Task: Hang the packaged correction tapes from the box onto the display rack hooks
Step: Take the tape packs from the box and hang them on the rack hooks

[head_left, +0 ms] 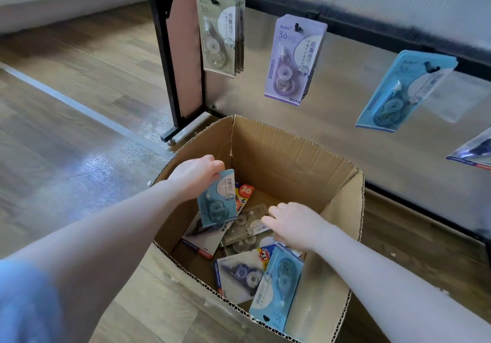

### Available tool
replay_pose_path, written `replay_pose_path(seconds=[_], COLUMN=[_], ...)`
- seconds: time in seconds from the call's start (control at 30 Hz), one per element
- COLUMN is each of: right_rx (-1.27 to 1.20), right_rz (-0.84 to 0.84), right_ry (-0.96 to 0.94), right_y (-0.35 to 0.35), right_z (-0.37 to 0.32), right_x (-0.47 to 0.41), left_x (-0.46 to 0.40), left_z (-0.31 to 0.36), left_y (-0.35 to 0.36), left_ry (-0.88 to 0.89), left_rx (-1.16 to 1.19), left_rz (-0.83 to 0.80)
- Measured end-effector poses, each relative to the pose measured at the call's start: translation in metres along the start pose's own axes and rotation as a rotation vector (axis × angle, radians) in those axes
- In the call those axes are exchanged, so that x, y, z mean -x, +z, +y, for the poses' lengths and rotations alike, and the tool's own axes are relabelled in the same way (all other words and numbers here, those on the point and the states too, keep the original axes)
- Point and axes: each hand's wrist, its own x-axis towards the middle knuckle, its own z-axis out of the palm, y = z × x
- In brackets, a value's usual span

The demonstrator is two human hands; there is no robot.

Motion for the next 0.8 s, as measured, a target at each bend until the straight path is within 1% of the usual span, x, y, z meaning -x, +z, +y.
replay_pose_path(seconds=[0.07, 0.17, 0.23, 0.3, 0.6, 0.8], right_rx=[0.033, 0.102, 0.147, 0.163, 0.149, 0.174], right_rz=[-0.058, -0.132, -0.193, -0.240, -0.397, -0.404], right_ry=[-0.058, -0.197, -0.300, -0.359, -0.483, -0.514], right_y=[0.005, 0.014, 0.024, 0.032, 0.049, 0.058], right_z=[-0.008, -0.021, -0.031, -0.038, -0.054, -0.064], right_x=[-0.004, -0.010, -0.013, -0.014, -0.017, -0.019], left_x=[0.000, -0.001, -0.001, -0.001, -0.002, -0.001], left_z=[-0.002, -0.004, -0.005, -0.004, -0.006, -0.008], left_y=[0.002, 0.004, 0.007, 0.009, 0.013, 0.014], left_ry=[-0.010, -0.013, 0.001, 0.029, 0.035, 0.042], left_rx=[0.015, 0.046, 0.051, 0.036, 0.014, 0.008], left_rz=[-0.003, -0.005, -0.027, -0.044, -0.044, -0.030])
